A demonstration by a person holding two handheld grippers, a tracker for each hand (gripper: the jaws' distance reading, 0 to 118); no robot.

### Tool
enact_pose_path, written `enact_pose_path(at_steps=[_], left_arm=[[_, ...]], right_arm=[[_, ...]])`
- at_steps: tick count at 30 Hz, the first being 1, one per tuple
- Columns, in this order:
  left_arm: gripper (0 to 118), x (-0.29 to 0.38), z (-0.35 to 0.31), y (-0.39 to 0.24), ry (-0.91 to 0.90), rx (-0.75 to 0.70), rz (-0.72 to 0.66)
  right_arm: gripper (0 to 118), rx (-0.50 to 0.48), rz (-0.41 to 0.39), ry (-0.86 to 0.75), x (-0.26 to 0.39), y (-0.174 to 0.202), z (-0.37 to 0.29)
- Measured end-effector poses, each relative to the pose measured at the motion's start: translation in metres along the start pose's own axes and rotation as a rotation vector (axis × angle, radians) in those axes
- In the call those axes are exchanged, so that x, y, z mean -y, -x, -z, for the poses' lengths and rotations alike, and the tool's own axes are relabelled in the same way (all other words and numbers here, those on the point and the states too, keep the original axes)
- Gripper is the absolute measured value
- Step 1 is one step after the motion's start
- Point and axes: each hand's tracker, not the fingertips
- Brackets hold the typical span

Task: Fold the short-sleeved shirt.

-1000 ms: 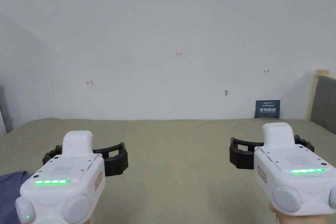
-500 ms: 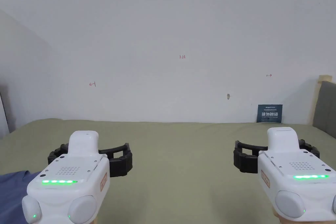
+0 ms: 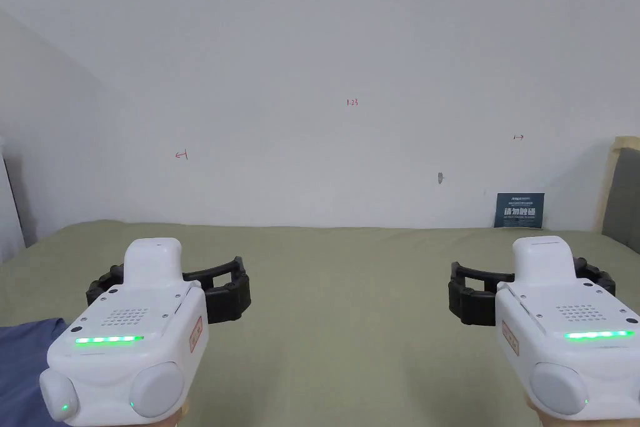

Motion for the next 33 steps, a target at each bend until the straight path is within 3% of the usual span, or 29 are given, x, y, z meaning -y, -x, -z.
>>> enact_pose_path(at_steps=[13,23,29,30,31,32,33], left_arm=[[118,-0.002,-0.007,-0.012,-0.027,0.000,0.039],[118,0.003,-0.007,-0.011,-0.026,0.002,0.043],[118,0.002,-0.010,-0.012,0.004,0.014,0.064],[112,0.003,-0.009,-0.012,0.011,0.026,0.075],[70,0.005,-0.011,-0.012,0.000,0.024,0.076],[10,0.007,-0.013,-0.012,-0.019,0.016,0.081],[0,0.009,-0.014,-0.013,-0.044,-0.008,0.090]], right_arm=[[118,-0.021,0.016,-0.013,-0.002,-0.001,-0.004],[118,-0.002,-0.019,-0.011,0.007,-0.001,-0.005],[115,0.003,0.017,0.012,0.006,-0.004,-0.004],[106,0.007,0.018,0.018,0.005,-0.004,-0.004],[65,0.003,0.025,0.030,0.003,-0.004,-0.006],[19,-0.002,0.027,0.033,0.003,-0.005,-0.007],[1,0.002,0.018,0.035,0.003,-0.004,-0.007]])
